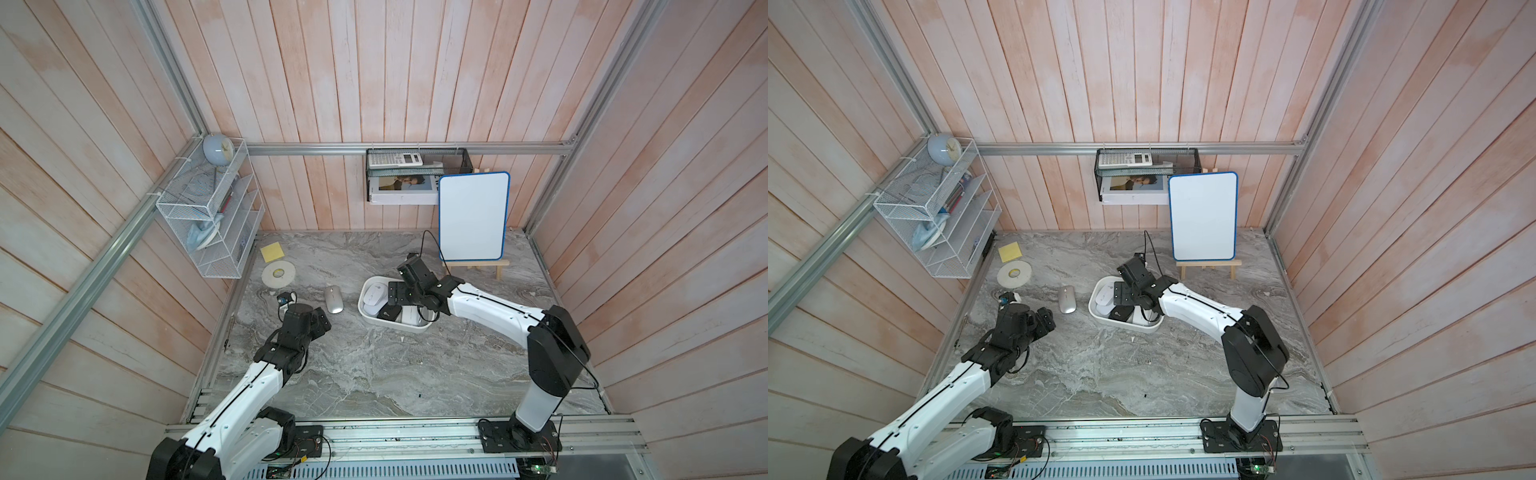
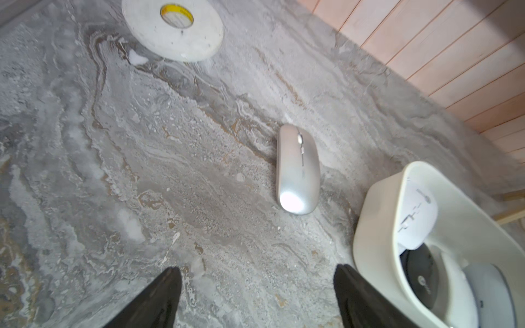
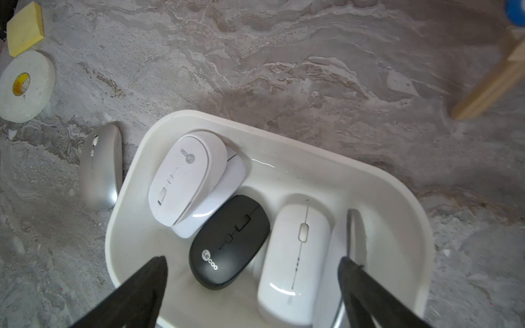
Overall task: Take out the mouse from the storage box
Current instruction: Pick up the mouse from the storage box.
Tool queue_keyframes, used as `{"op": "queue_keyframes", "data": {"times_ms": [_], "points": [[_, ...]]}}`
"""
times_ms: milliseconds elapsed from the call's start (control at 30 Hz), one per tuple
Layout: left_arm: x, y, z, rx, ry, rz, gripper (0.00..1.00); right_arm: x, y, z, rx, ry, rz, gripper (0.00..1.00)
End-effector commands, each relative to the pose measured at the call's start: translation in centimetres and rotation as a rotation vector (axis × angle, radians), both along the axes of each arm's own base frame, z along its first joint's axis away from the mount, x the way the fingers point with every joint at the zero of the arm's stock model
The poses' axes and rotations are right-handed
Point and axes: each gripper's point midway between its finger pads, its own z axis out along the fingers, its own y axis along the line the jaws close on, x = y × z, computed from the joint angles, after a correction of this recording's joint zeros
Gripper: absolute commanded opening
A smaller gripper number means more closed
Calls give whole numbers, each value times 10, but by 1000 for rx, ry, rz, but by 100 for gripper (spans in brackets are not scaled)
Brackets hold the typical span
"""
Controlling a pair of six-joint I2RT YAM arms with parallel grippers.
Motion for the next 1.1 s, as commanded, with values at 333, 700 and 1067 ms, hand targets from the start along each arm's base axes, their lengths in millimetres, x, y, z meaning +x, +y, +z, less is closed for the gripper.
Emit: {"op": "queue_keyframes", "data": {"times_ms": [333,700,1067], "points": [[-4,7,16,-30,-73,40,92,14,45,-31,22,125,-33,96],[-7,3,21,-60,-89,28,92,21,62,-51,96,161,-82,91],[-9,1,26,-75,-99,17,92,31,77,-65,148,180,-118,80]]}}
